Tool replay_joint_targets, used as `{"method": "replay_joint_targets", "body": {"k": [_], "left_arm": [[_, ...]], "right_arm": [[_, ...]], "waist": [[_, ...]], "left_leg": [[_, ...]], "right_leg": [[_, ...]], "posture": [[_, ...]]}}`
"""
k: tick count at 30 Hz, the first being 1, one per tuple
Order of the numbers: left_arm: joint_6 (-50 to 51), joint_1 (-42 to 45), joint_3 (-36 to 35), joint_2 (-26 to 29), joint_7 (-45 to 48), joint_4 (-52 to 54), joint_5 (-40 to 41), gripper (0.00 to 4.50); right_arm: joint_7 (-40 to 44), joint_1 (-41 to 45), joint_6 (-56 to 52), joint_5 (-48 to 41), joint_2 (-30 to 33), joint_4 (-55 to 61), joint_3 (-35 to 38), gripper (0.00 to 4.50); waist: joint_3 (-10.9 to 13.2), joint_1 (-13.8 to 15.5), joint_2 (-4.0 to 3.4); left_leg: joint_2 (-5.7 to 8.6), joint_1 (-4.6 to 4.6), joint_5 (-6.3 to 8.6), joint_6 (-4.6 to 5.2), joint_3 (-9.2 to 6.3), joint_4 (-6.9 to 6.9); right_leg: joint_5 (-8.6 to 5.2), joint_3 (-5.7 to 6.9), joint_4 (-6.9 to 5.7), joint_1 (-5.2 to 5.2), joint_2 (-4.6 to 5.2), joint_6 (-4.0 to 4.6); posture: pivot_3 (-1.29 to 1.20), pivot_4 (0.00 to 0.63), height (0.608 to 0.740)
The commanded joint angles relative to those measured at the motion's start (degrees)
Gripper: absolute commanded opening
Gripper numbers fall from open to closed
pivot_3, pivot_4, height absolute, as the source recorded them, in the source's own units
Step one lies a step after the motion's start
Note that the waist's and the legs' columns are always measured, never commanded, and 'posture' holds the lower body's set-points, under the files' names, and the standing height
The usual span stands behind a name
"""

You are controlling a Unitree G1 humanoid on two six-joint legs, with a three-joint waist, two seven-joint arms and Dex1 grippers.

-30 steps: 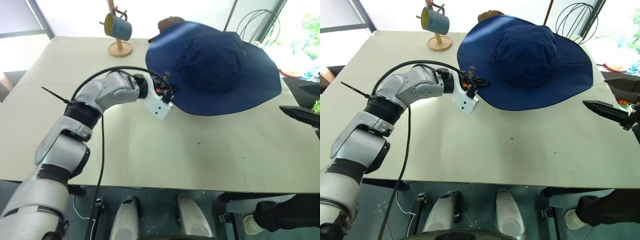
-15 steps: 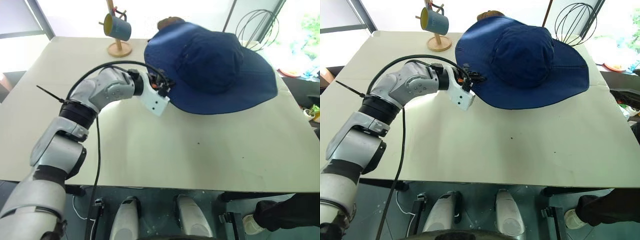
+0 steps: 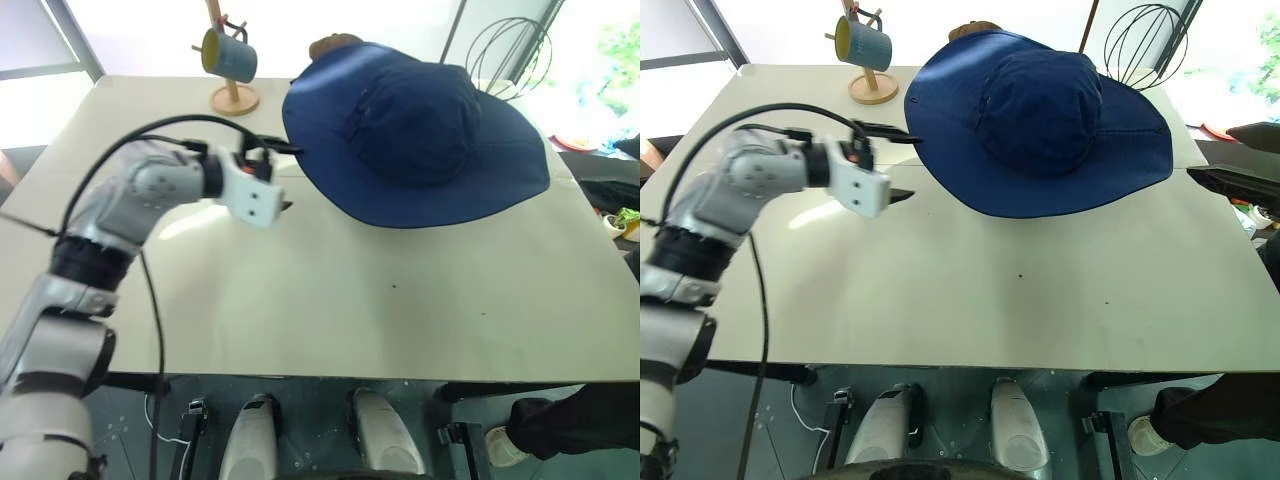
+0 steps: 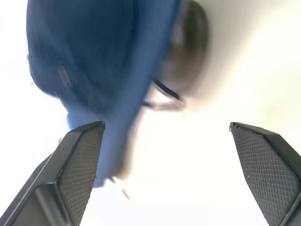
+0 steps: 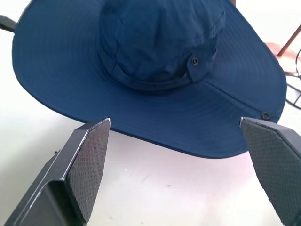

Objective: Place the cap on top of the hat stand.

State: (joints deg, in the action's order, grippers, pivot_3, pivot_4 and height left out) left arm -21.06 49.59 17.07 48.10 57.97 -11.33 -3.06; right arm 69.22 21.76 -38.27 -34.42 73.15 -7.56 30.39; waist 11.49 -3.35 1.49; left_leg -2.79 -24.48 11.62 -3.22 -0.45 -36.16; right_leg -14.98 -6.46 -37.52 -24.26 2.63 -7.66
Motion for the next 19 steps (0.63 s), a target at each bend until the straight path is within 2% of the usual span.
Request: {"method": "replay_joint_targets", "body": {"k": [1, 2, 4, 10, 13, 19], "left_arm": [[29.21, -4.43, -11.69, 7.56, 11.85, 12.83, 27.87, 4.42], [37.25, -4.90, -14.58, 9.52, 13.10, 13.80, 33.50, 4.42], [46.83, -4.41, -18.31, 12.36, 14.04, 12.96, 38.67, 4.42], [64.40, 4.46, -25.44, 18.81, 18.83, 0.72, 45.81, 4.42], [65.89, 6.26, -25.79, 21.27, 23.03, -2.20, 45.37, 4.42], [62.98, 8.68, -23.18, 21.30, 24.09, -3.81, 40.17, 4.42]], "right_arm": [[1.58, 4.05, 2.87, 1.05, 2.40, -2.69, -2.25, 4.50], [2.12, 5.08, 3.50, 1.41, 2.56, -3.58, -3.25, 4.50], [3.11, 7.23, 4.48, 2.04, 2.83, -5.23, -5.16, 4.50], [6.18, 15.58, 6.89, 4.52, 3.20, -10.74, -11.95, 4.50], [7.49, 19.11, 7.89, 5.90, 2.82, -13.15, -14.65, 4.50], [9.67, 22.33, 9.61, 7.77, 2.01, -15.53, -17.47, 4.50]], "waist": [[0.02, -0.19, -0.02], [0.02, -0.36, -0.01], [0.03, -0.35, -0.02], [0.02, -0.74, -0.05], [0.03, -0.81, -0.06], [0.03, -0.61, -0.07]], "left_leg": [[0.00, 0.01, 0.00, 0.00, 0.00, -0.01], [-0.01, -0.01, 0.00, 0.00, 0.00, -0.02], [-0.03, -0.01, 0.00, 0.00, -0.02, -0.02], [-0.02, 0.06, 0.00, 0.00, -0.02, -0.06], [-0.02, 0.05, 0.00, 0.00, -0.01, 0.01], [-0.03, 0.01, 0.00, 0.00, -0.01, 0.02]], "right_leg": [[0.00, 0.00, -0.01, 0.00, 0.01, 0.00], [0.00, 0.01, -0.01, -0.01, 0.01, 0.01], [-0.02, 0.07, -0.02, -0.01, 0.00, 0.01], [-0.12, 0.08, -0.02, 0.04, -0.01, 0.16], [-0.06, 0.08, -0.02, -0.04, -0.03, 0.05], [-0.10, 0.09, -0.02, -0.07, -0.03, 0.10]], "posture": [[0.00, 0.150, 0.738], [0.00, 0.150, 0.738], [0.00, 0.150, 0.738], [0.00, 0.150, 0.738], [0.00, 0.150, 0.738], [0.00, 0.150, 0.738]]}}
